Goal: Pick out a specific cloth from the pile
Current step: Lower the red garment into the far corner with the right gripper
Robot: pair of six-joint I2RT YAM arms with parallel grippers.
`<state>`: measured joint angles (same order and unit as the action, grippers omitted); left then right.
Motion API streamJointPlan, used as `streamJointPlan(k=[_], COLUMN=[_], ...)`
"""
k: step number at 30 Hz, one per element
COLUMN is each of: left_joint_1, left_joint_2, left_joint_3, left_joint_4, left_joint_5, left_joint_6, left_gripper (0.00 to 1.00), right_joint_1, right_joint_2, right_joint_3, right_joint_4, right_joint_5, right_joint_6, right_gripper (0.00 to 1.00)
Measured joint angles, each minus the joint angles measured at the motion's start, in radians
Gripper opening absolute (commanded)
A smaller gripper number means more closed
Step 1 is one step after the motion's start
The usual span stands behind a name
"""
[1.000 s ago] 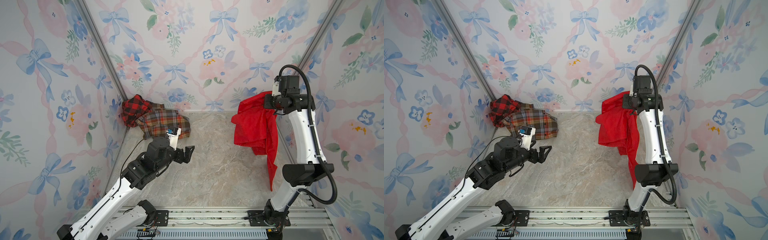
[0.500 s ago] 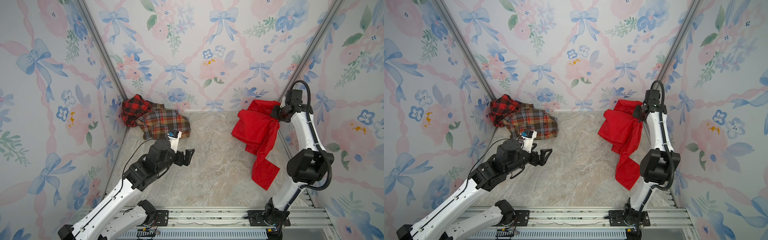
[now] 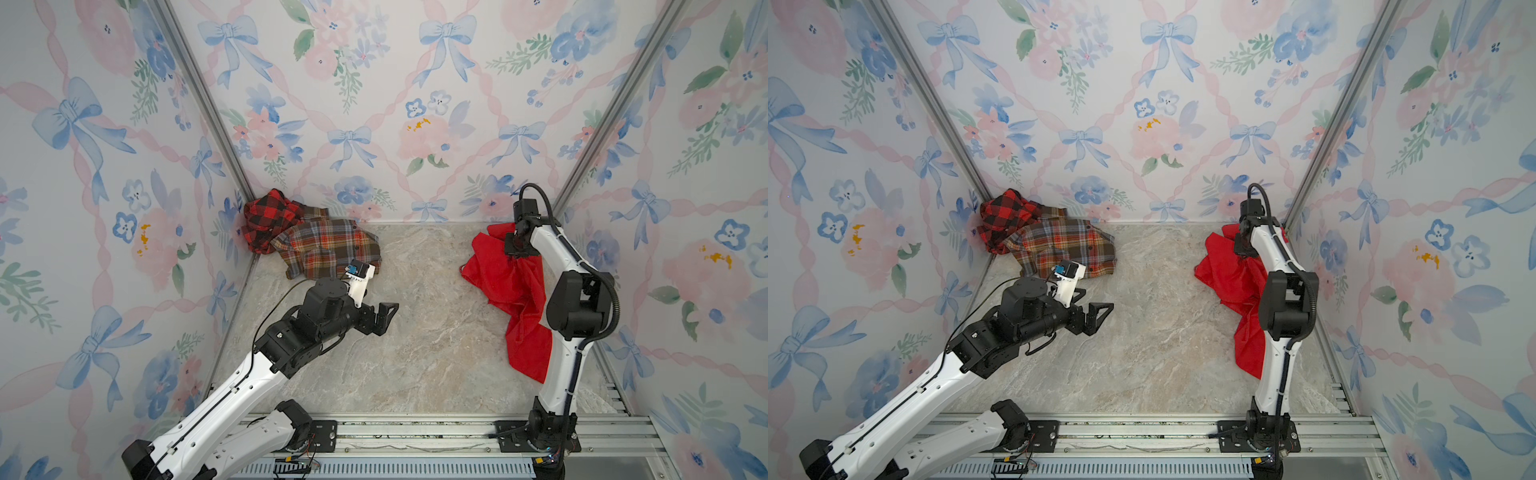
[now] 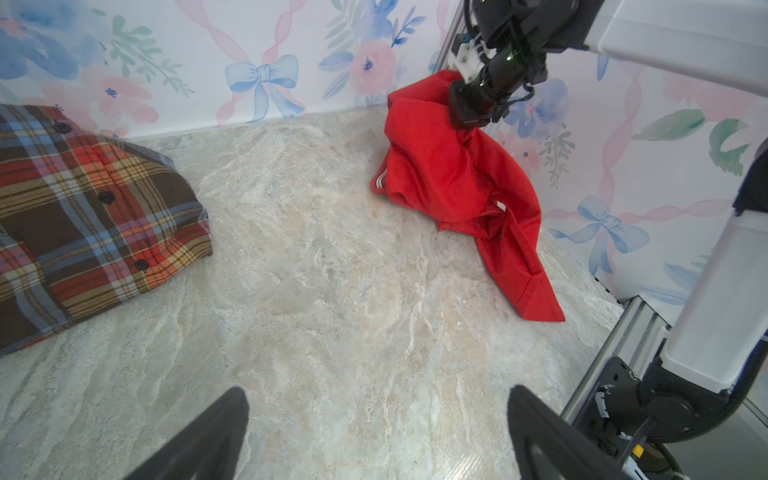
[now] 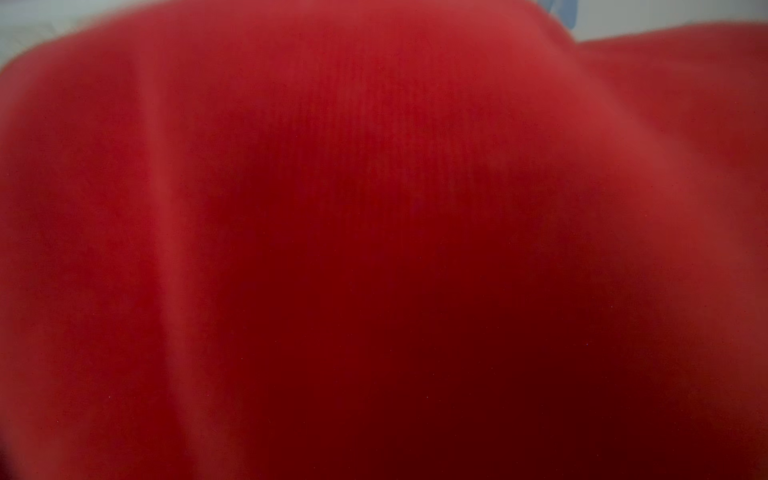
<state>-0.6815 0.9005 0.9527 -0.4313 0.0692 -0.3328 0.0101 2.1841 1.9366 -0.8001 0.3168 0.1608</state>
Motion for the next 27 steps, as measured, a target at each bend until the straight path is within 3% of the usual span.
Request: streamJointPlan(k=[2,4,6,8,11,19,27], left_joint_1=[-0.001,-0.005,-0.006,-0.006,-0.011,-0.056,-0.147], left_joint_2=[0.0,0.0,0.0,0.003,0.022,0.113,0.243], left_joint_3=[-0.001,-0.001,-0.001,-0.001,-0.001,0.001,0.03], left_joint_4=[0.001,0.002,0.005,0.006,0.013,0.06,0.121], left_joint_5=[0.0,0.0,0.0,0.003,0.013,0.07,0.077], left_joint_6=[0.0,0.0,0.0,0.0,0.009,0.05,0.11], left_gripper=[0.98,0.98,0.98,0.98,0.98,0.98,0.98], right_joint_1=[0.018,0.021,0.017,0.016,0.008,0.004,0.024], right_joint_2=[0.037,0.044,0.039,0.023,-0.043,-0.38,-0.864], right_joint_3=[-0.008,-0.023,-0.026,-0.043,-0.1,-0.216,-0.779], right_joint_4=[-0.002,0.005,0.011,0.021,0.037,0.039,0.114], right_joint_5=[0.01,0.008,-0.002,-0.011,-0.021,-0.081,-0.138], right_joint_6=[0.004,0.012,0.019,0.023,0.028,0.043,0.207], right_gripper=[0.0,0.18,0.28,0.53,0.75,0.86,0.87])
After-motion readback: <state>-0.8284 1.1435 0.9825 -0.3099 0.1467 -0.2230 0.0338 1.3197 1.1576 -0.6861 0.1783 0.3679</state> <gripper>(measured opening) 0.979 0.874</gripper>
